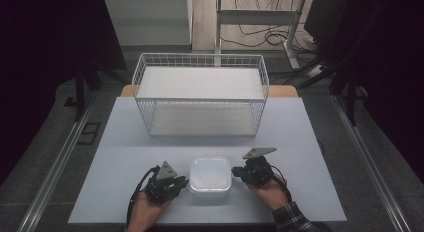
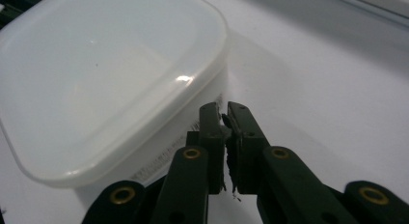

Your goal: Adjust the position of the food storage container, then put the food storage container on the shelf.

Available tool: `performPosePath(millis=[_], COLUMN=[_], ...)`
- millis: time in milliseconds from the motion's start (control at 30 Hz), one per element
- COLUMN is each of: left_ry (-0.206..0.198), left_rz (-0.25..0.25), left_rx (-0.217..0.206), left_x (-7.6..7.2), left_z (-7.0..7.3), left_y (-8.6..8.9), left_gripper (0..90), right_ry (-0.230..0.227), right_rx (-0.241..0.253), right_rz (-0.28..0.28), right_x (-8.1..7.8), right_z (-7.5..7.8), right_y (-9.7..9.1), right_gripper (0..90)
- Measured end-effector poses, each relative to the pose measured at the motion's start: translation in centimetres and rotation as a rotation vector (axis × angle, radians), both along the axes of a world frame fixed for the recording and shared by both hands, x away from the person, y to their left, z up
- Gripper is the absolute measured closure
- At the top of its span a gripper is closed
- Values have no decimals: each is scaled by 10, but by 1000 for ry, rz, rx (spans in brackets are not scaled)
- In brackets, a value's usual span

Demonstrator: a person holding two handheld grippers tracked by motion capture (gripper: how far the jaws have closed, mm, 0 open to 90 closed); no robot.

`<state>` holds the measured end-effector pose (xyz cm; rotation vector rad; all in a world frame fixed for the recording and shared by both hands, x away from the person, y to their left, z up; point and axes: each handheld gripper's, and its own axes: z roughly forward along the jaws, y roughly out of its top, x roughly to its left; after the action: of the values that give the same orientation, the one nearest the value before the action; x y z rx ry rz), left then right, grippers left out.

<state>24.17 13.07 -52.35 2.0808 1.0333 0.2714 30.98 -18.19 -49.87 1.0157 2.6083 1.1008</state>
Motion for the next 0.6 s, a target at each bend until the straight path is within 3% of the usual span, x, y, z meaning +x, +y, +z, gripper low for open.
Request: performPosePath(millis=[133,167,200,233,300,433,600], left_ry=[3,-4,-4,-6,-18,-13,0], left_rz=[7,23,23,25,35,35,24], left_rx=[-7,7,7,6,-2,-50,-82], left_x=[1,3,3,3,3,4,4], left_z=[-2,-3,-3,-4,-4,-3,0], left_y=[12,16,16,18,21,27,29], left_gripper=[538,417,370,370,273,138,113], right_ry=[-31,-51,-51,-61,-68,-77,-79], right_rx=[12,6,6,6,14,39,65], right_rz=[2,-6,-6,-15,-35,-58,-55], right_x=[-5,-7,-7,-7,-8,-9,-12], right_z=[4,4,4,4,6,7,8], right_y=[-9,-14,-14,-17,-23,-34,-38], right_gripper=[729,634,634,596,507,349,273])
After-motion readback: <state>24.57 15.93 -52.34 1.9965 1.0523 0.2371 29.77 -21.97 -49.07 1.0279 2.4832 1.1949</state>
